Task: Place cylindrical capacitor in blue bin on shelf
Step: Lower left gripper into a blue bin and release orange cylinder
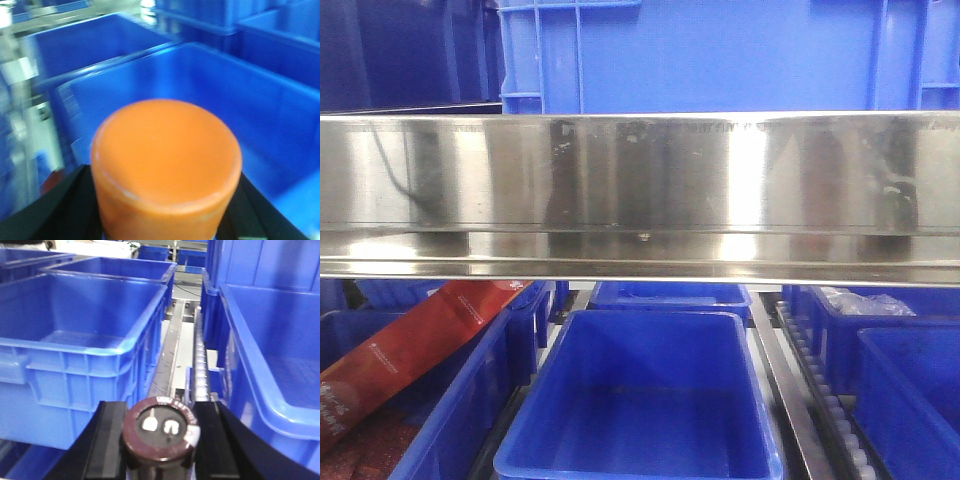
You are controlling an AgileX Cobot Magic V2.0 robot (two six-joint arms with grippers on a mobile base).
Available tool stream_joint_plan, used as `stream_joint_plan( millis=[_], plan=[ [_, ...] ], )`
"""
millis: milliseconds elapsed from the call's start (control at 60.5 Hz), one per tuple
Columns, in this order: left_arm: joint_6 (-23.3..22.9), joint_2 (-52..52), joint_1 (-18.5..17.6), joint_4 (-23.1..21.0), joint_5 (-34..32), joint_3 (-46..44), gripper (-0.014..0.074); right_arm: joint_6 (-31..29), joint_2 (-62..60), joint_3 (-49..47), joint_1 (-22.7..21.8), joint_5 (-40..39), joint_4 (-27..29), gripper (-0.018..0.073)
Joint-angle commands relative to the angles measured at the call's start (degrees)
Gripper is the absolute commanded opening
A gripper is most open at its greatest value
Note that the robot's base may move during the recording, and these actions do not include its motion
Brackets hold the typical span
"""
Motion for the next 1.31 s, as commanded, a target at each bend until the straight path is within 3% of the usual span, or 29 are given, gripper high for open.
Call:
stream_joint_plan(
  millis=[0, 281, 628, 777, 926, 1009, 1290],
  plan=[
    [0.22, 5.54, -1.51, -0.46, -0.86, -5.69, -0.0111, -0.26, -0.13, -0.48, 0.14, -2.62, 0.84, -0.0151],
    [0.22, 20.51, -2.28, -2.21, -1.32, -17.61, -0.0111, -0.26, -0.13, -0.48, 0.14, -2.5, 1.11, -0.0151],
    [0.22, 27.95, -2.28, -4.63, -2.38, -18.95, -0.0087, -0.26, -0.13, -0.48, 0.14, -2.5, 1.95, -0.0151],
    [0.22, 28.24, -2.28, -5.74, -2.18, -18.95, 0.0127, -0.26, -0.13, -0.48, 0.14, -2.5, 1.95, -0.0151],
    [0.22, 28.24, -2.28, -5.87, -2.02, -19.08, 0.0472, -0.26, -0.13, -0.48, 0.14, -2.5, 1.95, -0.0151],
    [0.22, 28.24, -2.28, -5.87, -1.52, -19.08, 0.0599, -0.26, -0.13, -0.48, 0.14, -2.5, 1.95, -0.0151],
    [0.22, 26.89, -2.28, -5.87, 5.47, -22.84, 0.0599, -0.26, -0.13, -0.48, 0.14, -3.18, 1.95, -0.0151]
  ],
)
